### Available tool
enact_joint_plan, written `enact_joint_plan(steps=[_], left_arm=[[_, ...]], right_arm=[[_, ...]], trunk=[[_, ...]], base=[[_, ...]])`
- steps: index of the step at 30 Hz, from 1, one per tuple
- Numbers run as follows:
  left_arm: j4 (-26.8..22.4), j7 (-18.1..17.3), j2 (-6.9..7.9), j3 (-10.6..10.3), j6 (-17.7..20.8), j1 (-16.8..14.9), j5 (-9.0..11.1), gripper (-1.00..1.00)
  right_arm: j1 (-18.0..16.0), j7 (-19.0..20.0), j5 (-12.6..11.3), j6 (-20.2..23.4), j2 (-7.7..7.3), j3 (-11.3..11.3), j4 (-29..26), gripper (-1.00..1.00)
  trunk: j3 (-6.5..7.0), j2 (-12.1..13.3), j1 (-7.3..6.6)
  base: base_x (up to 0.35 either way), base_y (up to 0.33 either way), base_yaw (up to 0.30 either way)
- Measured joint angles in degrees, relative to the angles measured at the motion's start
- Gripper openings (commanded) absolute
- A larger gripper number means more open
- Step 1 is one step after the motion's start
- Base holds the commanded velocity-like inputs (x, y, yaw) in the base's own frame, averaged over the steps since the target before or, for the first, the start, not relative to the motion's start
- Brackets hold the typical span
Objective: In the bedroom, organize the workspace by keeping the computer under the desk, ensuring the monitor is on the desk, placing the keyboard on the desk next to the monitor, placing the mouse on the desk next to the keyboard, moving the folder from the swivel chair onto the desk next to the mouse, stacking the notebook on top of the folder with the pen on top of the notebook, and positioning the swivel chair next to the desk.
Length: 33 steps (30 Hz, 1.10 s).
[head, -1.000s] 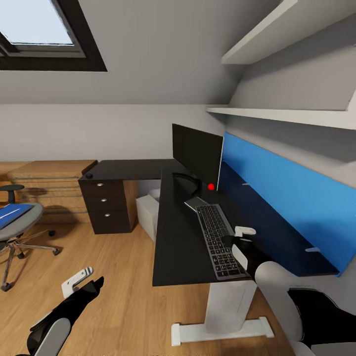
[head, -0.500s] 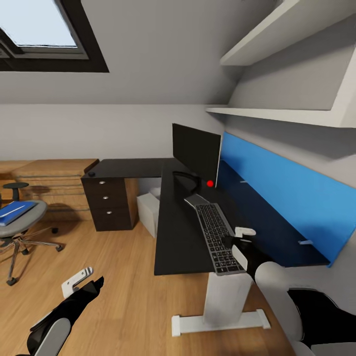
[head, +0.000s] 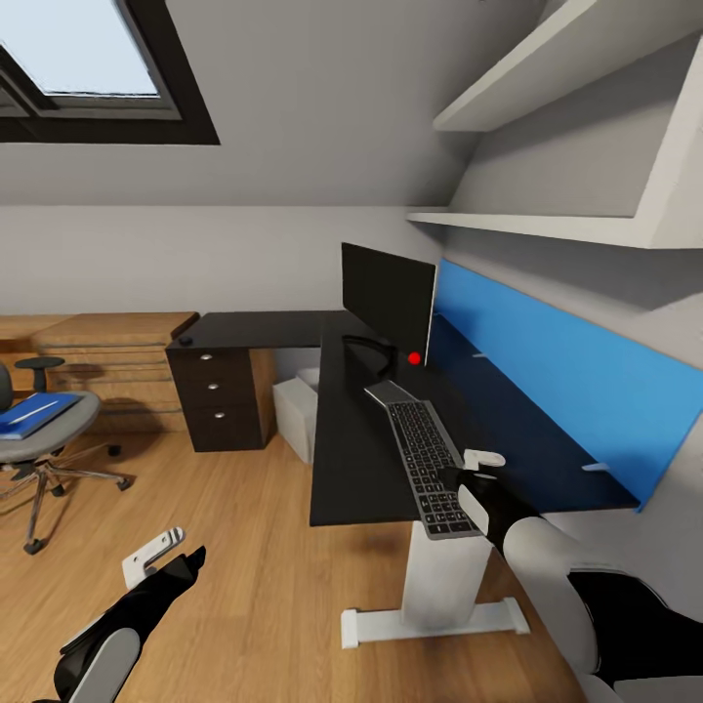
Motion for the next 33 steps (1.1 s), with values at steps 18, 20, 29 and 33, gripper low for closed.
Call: enact_joint_plan(steps=[18,20,29,33], left_arm=[[0.1,0.0,-0.05,0.0,0.0,0.0,0.0,1.0],[0.1,0.0,-0.06,0.0,0.0,0.0,0.0,1.0],[0.1,0.0,-0.16,0.0,0.0,0.0,0.1,1.0],[0.1,0.1,-0.17,0.0,0.0,0.0,0.1,1.0]], right_arm=[[0.0,0.0,0.0,-0.1,0.01,0.0,0.6,1.0],[0.0,0.0,0.0,-0.1,0.0,0.0,0.7,1.0],[0.0,0.0,0.0,-0.1,0.01,0.0,0.7,1.0],[0.0,0.0,-0.3,-0.1,0.0,0.0,1.3,1.0]], trunk=[[0.0,0.0,0.0],[0.0,0.0,-0.01],[0.0,0.0,-0.01],[0.7,1.6,-0.87]], base=[[-0.114,0.001,0.0],[-0.007,0.0,0.0],[-0.001,0.0,0.0],[0.0,0.0,0.0]])
